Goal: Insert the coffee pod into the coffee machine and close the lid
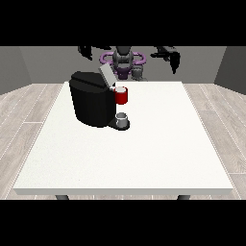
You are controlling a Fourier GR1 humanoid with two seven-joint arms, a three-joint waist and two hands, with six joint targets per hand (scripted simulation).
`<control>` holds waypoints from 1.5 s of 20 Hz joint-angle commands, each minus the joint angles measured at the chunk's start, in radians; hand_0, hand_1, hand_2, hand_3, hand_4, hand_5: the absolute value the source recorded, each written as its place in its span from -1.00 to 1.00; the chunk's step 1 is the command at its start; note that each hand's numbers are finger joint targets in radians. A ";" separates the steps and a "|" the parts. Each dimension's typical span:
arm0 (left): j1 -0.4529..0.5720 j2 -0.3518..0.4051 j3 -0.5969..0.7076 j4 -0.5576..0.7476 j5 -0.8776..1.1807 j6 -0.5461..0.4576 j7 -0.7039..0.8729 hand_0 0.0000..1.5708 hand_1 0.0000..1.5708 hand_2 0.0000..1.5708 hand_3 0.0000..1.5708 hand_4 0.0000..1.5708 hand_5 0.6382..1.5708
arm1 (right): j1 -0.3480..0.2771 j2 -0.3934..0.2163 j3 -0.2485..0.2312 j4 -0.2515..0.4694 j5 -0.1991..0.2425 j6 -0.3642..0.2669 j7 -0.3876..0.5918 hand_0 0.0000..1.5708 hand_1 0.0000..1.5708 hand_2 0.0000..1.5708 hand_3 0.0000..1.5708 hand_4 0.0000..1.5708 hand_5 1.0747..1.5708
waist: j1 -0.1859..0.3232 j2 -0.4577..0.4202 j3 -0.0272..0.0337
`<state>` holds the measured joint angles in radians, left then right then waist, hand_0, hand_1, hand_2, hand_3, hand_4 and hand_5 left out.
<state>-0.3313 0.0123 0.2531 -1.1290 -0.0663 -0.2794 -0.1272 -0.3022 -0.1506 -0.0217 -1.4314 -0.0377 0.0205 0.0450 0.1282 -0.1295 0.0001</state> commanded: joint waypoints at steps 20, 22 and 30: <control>0.075 0.071 -0.058 -0.252 0.096 0.050 0.059 -1.00 -1.00 -1.00 -1.00 -0.84 1.00 | -0.284 -0.018 -0.056 0.311 0.033 0.062 -0.088 -1.00 -1.00 -1.00 -1.00 -1.00 1.00 | -0.017 0.182 -0.0001; 0.147 0.078 -0.071 -0.253 0.089 0.018 0.040 -1.00 -1.00 -1.00 -1.00 -1.00 1.00 | -0.287 0.030 -0.033 0.287 0.056 -0.009 -0.010 -1.00 -1.00 -1.00 -1.00 -1.00 1.00 | -0.001 0.136 -0.0002; 0.060 0.116 -0.056 -0.260 0.118 0.038 0.059 -1.00 -1.00 -1.00 -1.00 -1.00 1.00 | -0.386 -0.016 -0.087 0.396 0.044 0.035 -0.093 -1.00 -1.00 -1.00 -1.00 -1.00 1.00 | 0.006 0.224 0.0000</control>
<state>-0.2413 0.0953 0.1863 -1.3847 0.0262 -0.2177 -0.0776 -0.6348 -0.1563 -0.0901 -1.0916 0.0026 0.0590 -0.0512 0.1196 0.0633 -0.0022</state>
